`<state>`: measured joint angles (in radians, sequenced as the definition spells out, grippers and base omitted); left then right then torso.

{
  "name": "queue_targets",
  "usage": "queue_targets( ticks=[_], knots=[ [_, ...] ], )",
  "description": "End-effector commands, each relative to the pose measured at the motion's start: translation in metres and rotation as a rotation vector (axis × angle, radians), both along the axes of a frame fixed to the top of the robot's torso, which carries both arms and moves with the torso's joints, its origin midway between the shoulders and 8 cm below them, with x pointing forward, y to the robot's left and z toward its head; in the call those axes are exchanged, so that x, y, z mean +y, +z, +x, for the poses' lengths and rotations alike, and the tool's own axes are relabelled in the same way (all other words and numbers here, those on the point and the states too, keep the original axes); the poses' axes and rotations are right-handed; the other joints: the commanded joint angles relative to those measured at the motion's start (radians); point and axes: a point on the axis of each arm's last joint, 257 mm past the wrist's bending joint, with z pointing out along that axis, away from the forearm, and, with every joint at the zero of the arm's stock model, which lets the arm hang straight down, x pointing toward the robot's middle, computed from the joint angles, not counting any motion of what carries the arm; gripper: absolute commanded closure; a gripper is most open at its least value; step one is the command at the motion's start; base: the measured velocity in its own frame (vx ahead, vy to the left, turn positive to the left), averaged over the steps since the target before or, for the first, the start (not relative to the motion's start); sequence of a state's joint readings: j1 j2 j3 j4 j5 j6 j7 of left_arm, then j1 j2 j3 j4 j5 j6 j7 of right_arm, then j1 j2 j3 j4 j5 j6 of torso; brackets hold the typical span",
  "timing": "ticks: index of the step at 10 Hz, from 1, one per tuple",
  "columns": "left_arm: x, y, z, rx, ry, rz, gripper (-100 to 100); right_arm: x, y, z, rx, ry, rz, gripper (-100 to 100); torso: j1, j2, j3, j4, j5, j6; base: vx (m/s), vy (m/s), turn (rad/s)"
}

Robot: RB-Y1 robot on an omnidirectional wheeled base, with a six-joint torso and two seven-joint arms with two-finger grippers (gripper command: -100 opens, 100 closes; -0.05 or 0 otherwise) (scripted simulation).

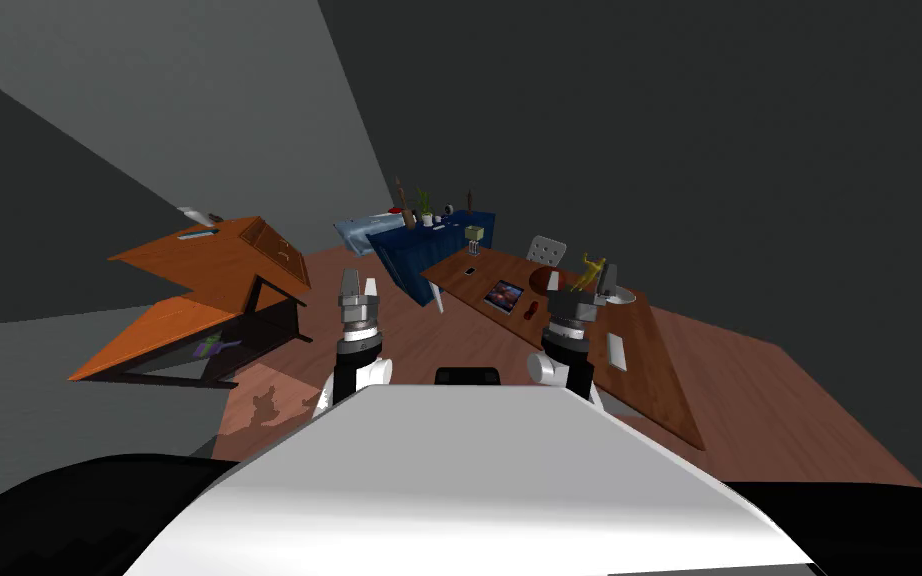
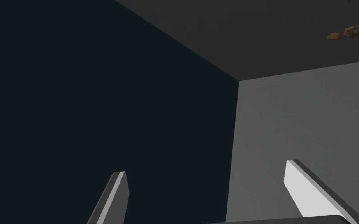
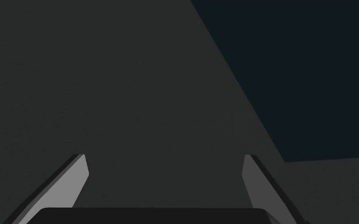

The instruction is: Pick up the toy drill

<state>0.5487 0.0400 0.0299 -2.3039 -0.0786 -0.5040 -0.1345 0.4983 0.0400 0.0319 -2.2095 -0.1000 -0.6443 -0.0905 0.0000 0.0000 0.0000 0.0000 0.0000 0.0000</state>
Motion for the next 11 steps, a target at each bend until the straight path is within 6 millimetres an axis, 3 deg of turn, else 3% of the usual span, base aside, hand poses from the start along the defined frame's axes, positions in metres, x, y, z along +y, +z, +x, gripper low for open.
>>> queue_targets(
  ticks=[1, 4, 5, 7, 10, 11],
  knots=[
    [0.000, 0.000, 0.000, 0.000, 0.000, 0.000, 0, -0.002, -0.014, 0.004, 0.054, -0.026, -0.062, -100, 0.000, 0.000, 0.000, 0.000, 0.000, 0.000, -0.039, -0.022, 0.182],
    [0.000, 0.000, 0.000, 0.000, 0.000, 0.000, 0, -0.010, -0.047, 0.012, 0.167, -0.089, -0.195, -100, -0.004, 0.005, 0.003, 0.001, -0.001, 0.000, -0.074, -0.055, 0.207],
    [0.000, 0.000, 0.000, 0.000, 0.000, 0.000, 0, -0.010, -0.047, 0.012, 0.168, -0.092, -0.199, -100, -0.005, 0.006, 0.003, 0.001, -0.001, 0.000, -0.052, -0.038, 0.052],
    [0.000, 0.000, 0.000, 0.000, 0.000, 0.000, 0, -0.020, -0.075, 0.017, 0.261, -0.142, -0.309, -100, -0.002, 0.003, 0.002, 0.001, -0.001, 0.000, -0.051, -0.024, 0.215],
    [0.000, 0.000, 0.000, 0.000, 0.000, 0.000, 0, -0.027, -0.091, 0.018, 0.313, -0.183, -0.386, -100, -0.003, 0.003, 0.002, 0.001, -0.001, 0.000, -0.044, -0.032, 0.134],
    [0.000, 0.000, 0.000, 0.000, 0.000, 0.000, 0, -0.034, -0.108, 0.019, 0.363, -0.212, -0.452, -100, -0.003, 0.002, 0.001, 0.001, -0.001, 0.000, -0.043, -0.033, 0.206]
  ],
)
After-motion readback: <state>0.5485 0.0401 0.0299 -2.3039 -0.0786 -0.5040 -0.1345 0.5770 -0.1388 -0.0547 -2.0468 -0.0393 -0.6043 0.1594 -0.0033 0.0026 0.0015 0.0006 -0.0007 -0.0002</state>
